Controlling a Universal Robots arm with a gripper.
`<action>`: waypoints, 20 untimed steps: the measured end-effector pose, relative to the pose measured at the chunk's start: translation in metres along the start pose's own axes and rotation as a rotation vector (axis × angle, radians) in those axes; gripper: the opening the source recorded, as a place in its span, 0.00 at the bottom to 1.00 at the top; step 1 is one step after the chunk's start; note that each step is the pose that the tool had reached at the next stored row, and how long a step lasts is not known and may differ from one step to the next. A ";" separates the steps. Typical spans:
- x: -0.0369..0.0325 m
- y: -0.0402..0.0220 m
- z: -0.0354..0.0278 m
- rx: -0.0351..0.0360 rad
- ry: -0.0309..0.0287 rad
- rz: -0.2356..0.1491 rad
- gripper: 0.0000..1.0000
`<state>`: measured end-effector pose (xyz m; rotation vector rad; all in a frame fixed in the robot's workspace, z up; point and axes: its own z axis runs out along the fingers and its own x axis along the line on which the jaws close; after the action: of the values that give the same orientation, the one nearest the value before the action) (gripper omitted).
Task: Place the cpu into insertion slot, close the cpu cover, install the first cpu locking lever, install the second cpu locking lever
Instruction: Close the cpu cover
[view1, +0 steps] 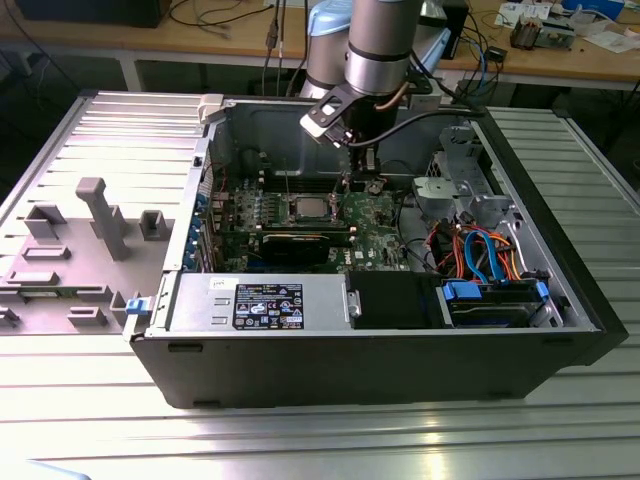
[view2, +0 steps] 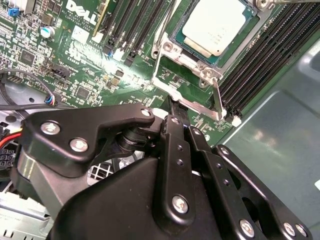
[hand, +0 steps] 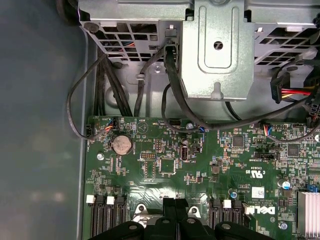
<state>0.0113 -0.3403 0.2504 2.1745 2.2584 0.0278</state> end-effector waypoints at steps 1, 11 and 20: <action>0.0000 -0.0001 0.0000 0.0000 0.0000 0.000 0.11; 0.0002 -0.0049 -0.0001 0.0000 0.0000 0.000 0.11; 0.0004 -0.0099 -0.0002 0.0000 0.0000 0.000 0.11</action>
<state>0.0014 -0.3403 0.2504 2.1745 2.2583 0.0278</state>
